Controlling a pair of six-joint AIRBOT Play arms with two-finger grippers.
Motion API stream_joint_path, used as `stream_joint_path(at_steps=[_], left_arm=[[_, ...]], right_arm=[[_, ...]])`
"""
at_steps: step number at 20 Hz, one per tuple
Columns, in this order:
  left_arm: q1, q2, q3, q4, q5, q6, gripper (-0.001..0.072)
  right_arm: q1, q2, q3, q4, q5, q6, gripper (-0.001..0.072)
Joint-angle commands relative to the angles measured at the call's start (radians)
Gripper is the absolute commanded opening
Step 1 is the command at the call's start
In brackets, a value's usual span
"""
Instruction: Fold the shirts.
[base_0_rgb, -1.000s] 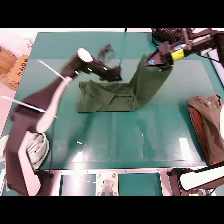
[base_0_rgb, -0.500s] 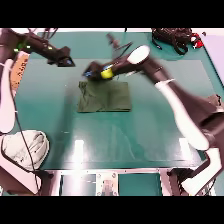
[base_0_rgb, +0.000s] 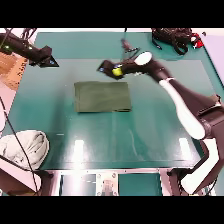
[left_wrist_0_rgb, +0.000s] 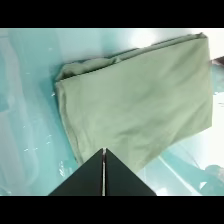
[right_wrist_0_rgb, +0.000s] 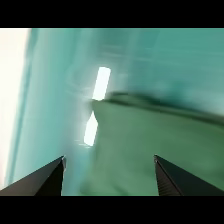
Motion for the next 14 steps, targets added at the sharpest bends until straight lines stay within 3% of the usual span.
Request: stream_joint_path(at_steps=[1, 3, 5, 13, 14], left_arm=[[0.006, 0.001, 0.0, 0.017, 0.0, 0.004, 0.0026], [0.006, 0.001, 0.0, 0.033, 0.003, 0.001, 0.0026], [0.006, 0.001, 0.0, 0.033, 0.003, 0.001, 0.0026], [0.006, 0.001, 0.0, 0.031, -0.005, -0.008, 0.0027], [0.006, 0.001, 0.0, 0.031, -0.01, -0.008, 0.0026]], right_arm=[[-0.212, 0.03, -0.026, -0.137, 0.276, 0.005, 0.061], [-0.267, 0.03, -0.108, -0.161, 0.302, -0.003, 0.061], [-0.272, 0.028, -0.221, -0.153, 0.239, -0.035, 0.061], [-0.119, -0.082, -0.318, 0.147, 0.105, -0.166, 0.0594], [-0.106, -0.081, -0.308, 0.171, 0.102, -0.178, 0.0265]])
